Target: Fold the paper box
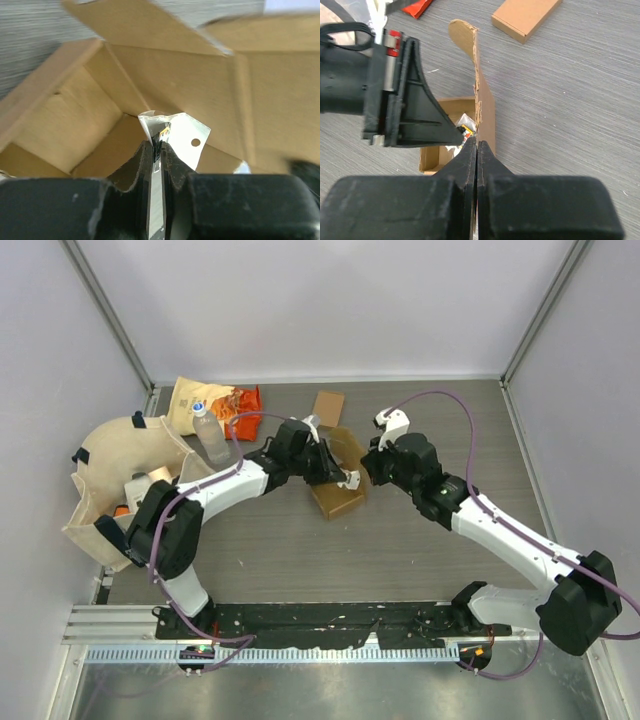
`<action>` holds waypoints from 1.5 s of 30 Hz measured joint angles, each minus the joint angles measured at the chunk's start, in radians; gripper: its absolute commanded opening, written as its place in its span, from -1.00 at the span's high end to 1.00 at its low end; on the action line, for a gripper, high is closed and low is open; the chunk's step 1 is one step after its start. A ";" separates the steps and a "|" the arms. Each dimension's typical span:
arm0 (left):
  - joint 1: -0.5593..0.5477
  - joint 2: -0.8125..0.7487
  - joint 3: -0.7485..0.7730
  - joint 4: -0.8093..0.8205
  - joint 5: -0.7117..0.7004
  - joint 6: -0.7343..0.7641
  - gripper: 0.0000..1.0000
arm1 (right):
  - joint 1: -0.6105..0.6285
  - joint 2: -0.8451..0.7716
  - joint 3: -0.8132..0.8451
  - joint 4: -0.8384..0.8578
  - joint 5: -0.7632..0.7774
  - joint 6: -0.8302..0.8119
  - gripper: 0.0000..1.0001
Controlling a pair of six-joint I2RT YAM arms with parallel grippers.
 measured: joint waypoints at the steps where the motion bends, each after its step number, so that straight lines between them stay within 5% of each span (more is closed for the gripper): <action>1: 0.003 0.017 0.000 -0.004 -0.013 -0.001 0.65 | 0.000 0.002 0.002 -0.001 -0.006 -0.003 0.98; 3: 0.007 0.039 0.000 -0.010 -0.045 0.000 0.61 | 0.000 0.013 0.017 -0.003 -0.030 -0.012 0.99; 6: 0.011 0.053 0.001 -0.016 -0.084 0.014 0.20 | 0.000 0.034 0.043 0.000 -0.084 -0.028 0.98; 7: 0.011 0.058 0.002 -0.021 -0.098 0.023 -0.12 | -0.001 0.043 0.052 0.000 -0.107 -0.035 0.98; 11: 0.011 0.032 -0.036 -0.035 -0.186 0.064 -0.60 | -0.002 0.099 0.100 -0.012 -0.183 -0.071 0.98; 23: 0.027 -0.507 -0.274 -0.088 -0.470 0.229 -0.69 | -0.057 0.191 0.204 -0.134 -0.363 -0.209 0.98; 45: 0.034 -0.414 -0.505 0.433 -0.433 0.596 -0.57 | -0.140 0.248 0.275 -0.255 -0.603 -0.277 0.98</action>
